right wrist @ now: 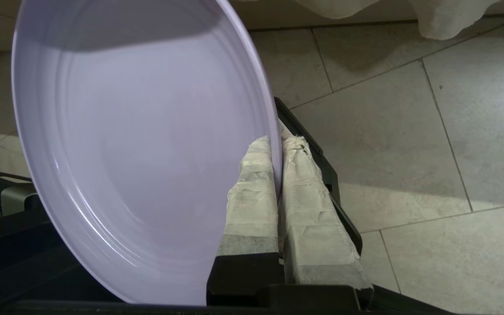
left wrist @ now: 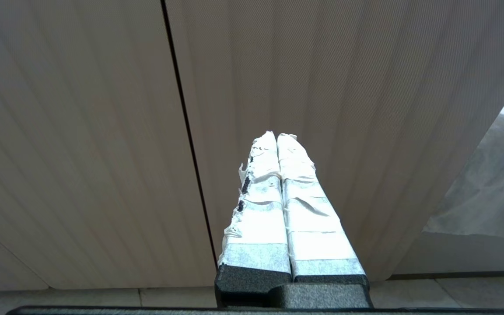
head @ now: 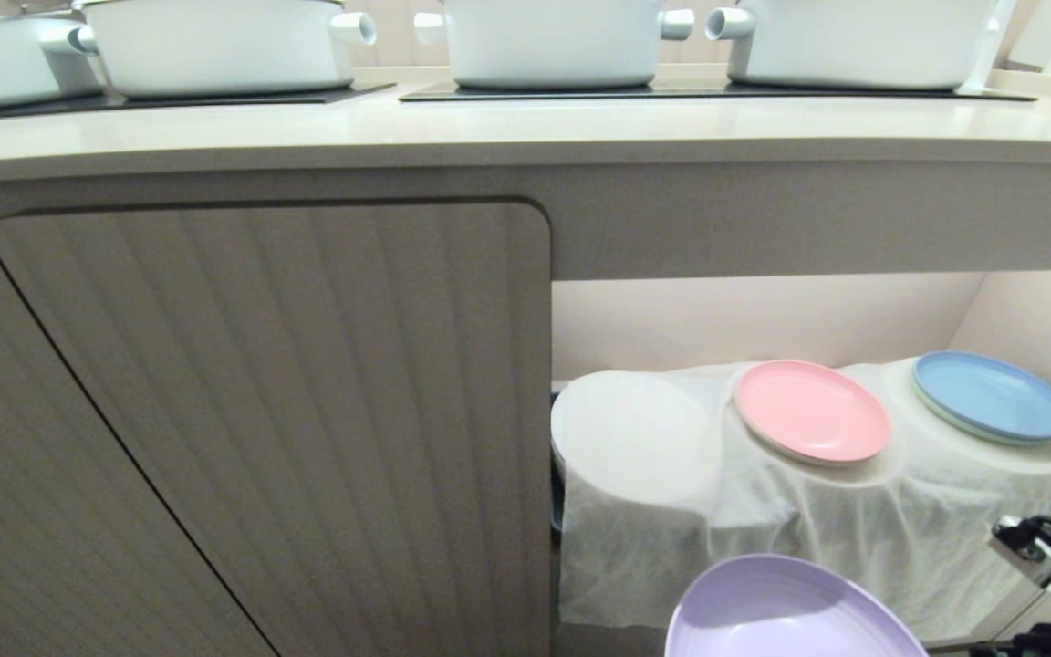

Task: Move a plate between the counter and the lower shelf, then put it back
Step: Put the plate

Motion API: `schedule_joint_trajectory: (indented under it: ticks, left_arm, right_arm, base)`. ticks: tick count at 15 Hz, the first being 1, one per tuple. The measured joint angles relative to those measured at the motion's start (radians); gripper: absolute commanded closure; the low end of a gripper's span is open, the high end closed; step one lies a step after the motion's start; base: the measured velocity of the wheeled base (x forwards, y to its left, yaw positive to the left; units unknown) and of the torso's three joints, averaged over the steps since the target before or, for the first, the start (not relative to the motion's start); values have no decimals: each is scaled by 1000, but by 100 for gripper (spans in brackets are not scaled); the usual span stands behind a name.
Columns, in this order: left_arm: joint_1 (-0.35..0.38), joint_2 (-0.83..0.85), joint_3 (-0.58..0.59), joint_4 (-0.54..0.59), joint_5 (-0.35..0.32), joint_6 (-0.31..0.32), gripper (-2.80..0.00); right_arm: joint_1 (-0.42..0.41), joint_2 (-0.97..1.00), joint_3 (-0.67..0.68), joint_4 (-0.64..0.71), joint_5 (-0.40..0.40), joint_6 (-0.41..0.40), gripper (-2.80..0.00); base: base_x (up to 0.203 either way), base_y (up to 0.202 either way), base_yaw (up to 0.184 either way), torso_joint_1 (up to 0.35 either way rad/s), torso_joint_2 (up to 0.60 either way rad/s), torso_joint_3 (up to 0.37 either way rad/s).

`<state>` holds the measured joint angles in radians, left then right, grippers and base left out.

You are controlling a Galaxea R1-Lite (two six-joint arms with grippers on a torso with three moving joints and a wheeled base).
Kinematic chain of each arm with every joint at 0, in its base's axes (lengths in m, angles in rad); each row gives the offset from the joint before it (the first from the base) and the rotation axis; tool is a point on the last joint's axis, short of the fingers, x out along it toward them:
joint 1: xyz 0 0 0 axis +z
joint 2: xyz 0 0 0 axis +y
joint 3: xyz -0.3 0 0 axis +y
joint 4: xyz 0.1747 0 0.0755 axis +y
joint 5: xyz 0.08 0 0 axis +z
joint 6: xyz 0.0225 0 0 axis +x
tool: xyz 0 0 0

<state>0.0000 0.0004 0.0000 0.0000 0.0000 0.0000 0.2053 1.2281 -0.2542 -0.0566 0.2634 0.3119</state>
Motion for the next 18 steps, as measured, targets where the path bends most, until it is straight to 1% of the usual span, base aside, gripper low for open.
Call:
schedule_joint_trajectory:
  ticks: [6,11,18]
  left_arm:
    - [0,0,0,0,0,0,0]
    - [0,0,0,0,0,0,0]
    - [0,0,0,0,0,0,0]
  right_arm:
    - [0,-12,4,0,0,3,0]
    - [0,-13,6,0,-1,69,0]
    - [-1,-18,7,1,-2,72,0]
  base:
    - [0,0,0,0,0,0]
    - [0,0,0,0,0,0]
    - [0,0,0,0,0,0]
